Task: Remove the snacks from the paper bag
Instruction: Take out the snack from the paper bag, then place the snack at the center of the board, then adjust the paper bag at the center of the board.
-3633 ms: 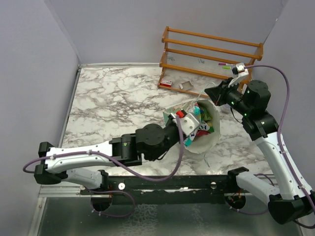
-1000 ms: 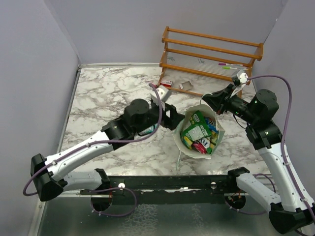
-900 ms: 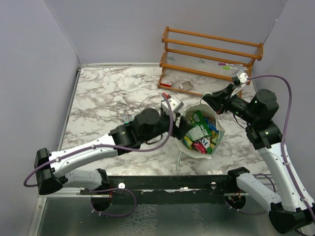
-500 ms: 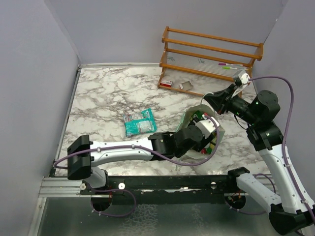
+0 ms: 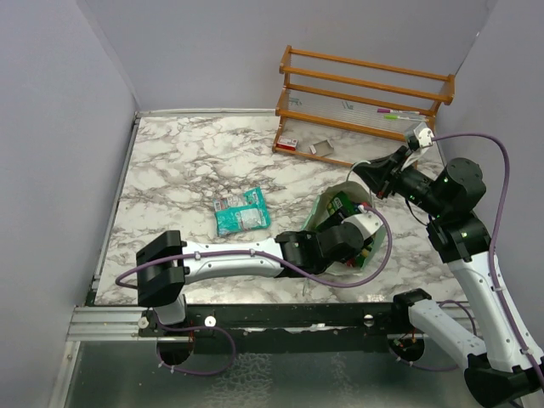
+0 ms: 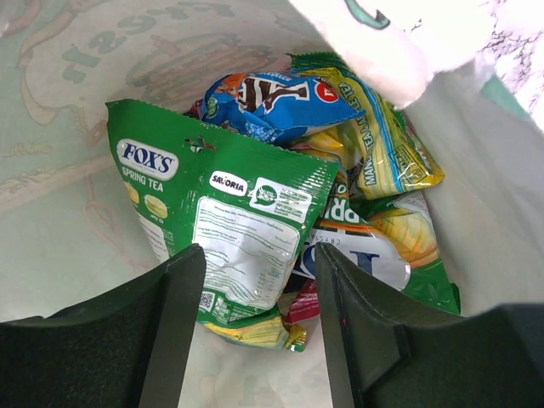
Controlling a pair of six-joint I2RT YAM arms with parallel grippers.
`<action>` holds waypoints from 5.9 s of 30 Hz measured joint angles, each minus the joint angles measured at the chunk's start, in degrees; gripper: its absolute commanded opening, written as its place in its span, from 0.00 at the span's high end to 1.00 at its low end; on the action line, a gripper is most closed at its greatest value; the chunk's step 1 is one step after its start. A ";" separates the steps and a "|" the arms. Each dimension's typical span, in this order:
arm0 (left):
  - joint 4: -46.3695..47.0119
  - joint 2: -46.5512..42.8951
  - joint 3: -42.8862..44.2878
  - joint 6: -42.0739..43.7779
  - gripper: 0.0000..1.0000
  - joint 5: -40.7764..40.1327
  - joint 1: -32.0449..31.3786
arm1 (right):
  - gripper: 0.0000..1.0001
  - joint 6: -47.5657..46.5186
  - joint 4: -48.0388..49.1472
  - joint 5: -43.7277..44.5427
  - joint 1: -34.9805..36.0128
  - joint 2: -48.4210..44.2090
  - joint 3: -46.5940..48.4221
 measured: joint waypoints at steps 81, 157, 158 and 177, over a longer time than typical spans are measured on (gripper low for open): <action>6.21 -36.09 -7.96 14.56 1.00 -10.03 5.25 | 0.96 0.79 1.42 5.64 0.00 0.28 -1.55; 11.08 -39.15 -21.18 -9.94 0.27 43.50 41.66 | 0.96 3.69 9.11 4.46 0.00 1.33 -3.61; 12.33 -39.01 -21.24 -9.94 0.27 43.63 39.01 | 0.96 3.72 9.44 4.55 0.00 1.55 -3.61; 16.61 -35.93 -21.18 -7.96 0.27 41.13 28.00 | 0.92 -5.18 7.13 17.16 0.07 14.27 8.24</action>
